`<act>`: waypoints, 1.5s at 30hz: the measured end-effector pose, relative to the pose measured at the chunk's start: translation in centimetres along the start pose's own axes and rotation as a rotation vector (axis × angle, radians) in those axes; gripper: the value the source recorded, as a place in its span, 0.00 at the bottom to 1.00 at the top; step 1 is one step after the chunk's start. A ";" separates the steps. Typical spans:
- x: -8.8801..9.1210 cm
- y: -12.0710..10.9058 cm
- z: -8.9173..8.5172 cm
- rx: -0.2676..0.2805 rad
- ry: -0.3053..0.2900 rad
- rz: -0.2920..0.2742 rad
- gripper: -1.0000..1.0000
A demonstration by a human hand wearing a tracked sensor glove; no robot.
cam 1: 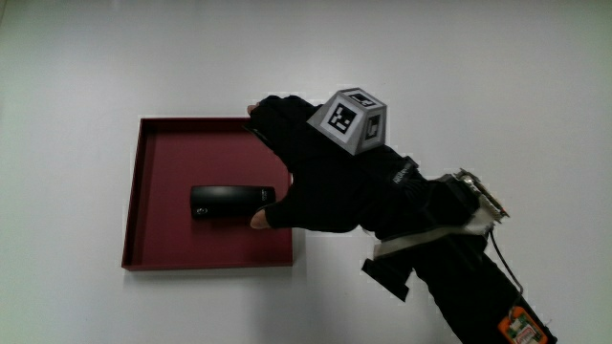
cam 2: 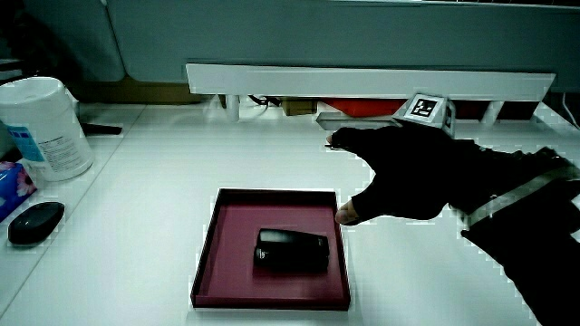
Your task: Pick stapper from plate
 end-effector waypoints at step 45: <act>5.9 8.5 -8.7 -0.094 0.038 -0.160 0.82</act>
